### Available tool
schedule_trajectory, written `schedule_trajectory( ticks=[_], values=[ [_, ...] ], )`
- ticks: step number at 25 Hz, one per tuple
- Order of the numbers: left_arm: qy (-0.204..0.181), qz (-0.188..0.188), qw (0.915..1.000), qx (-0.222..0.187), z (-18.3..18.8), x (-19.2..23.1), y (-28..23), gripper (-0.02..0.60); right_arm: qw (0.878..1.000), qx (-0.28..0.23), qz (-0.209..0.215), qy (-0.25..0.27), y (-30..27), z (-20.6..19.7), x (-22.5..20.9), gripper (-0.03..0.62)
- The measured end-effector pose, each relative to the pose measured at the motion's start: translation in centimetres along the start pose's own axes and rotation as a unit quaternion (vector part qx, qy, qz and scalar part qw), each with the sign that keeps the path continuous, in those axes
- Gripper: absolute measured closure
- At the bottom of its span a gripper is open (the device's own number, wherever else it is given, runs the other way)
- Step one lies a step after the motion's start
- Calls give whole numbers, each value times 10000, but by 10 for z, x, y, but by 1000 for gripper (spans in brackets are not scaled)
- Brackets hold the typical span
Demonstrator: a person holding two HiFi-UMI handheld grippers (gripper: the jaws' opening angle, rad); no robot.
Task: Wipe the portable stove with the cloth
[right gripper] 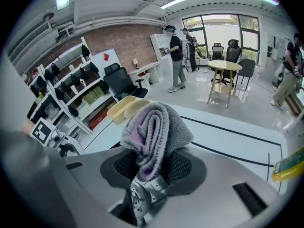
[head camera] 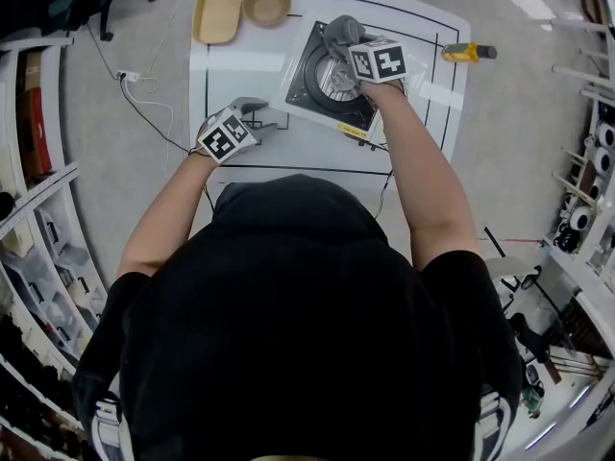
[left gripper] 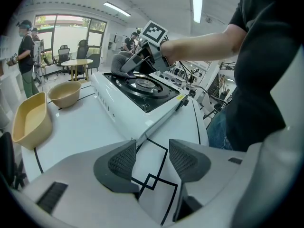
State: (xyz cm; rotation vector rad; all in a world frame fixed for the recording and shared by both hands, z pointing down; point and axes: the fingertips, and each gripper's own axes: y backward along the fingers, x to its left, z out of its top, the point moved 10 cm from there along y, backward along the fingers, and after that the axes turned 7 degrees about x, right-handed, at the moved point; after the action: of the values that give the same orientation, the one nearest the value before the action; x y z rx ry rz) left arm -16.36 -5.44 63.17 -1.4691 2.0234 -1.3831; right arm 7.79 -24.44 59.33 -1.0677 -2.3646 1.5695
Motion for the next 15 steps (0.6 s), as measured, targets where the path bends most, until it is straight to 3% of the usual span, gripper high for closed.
schedule_trajectory(
  ticks=[15],
  values=[
    [-29,11,10000,50,0,-2,-2,341,9978,-5,-424,-519,36,-43,-32,436]
  ],
)
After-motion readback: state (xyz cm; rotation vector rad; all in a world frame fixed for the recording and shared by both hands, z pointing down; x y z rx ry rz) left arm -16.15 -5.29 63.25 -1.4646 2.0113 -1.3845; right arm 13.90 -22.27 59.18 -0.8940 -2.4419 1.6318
